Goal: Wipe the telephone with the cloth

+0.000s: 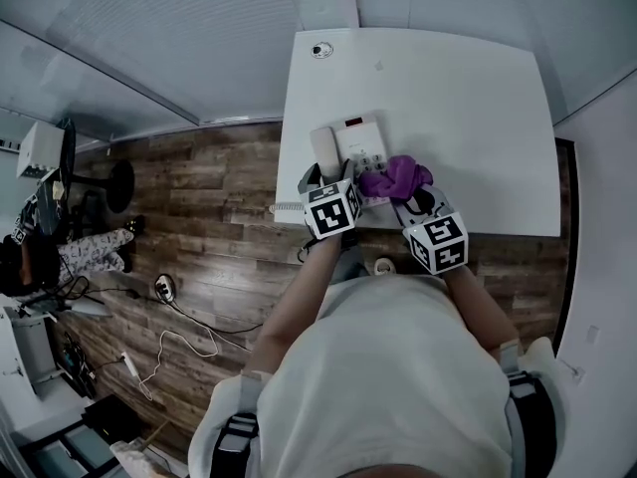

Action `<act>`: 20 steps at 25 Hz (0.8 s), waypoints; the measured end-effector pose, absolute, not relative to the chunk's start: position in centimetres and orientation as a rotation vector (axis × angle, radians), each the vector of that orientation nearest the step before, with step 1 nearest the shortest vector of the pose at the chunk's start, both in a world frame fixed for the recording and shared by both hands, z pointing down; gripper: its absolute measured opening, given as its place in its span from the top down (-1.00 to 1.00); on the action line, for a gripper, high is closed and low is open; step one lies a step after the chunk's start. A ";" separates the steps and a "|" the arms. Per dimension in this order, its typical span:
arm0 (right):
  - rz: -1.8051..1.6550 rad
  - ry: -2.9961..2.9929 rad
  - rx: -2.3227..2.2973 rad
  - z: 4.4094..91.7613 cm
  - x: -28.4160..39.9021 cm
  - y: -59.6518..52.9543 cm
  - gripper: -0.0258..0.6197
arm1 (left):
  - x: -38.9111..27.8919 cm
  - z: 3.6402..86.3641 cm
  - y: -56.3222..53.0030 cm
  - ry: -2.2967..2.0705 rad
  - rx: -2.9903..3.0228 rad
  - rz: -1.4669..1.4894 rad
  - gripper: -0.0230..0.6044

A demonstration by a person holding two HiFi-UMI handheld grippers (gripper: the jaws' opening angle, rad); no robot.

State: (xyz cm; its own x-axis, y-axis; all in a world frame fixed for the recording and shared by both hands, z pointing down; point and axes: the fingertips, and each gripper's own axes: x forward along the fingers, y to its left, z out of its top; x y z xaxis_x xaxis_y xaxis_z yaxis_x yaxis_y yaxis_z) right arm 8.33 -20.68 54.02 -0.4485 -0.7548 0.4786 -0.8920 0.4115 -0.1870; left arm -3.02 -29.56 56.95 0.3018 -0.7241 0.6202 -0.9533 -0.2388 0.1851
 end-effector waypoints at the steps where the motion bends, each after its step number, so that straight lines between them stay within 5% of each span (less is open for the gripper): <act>1: 0.610 -2.349 1.429 54.1 8.4 -20.7 0.56 | -3.0 57.1 -29.7 -1.495 2.038 0.577 0.07; 20: 0.616 -2.364 1.419 54.2 8.2 -20.7 0.56 | -4.0 57.8 -30.2 -1.479 1.970 0.472 0.17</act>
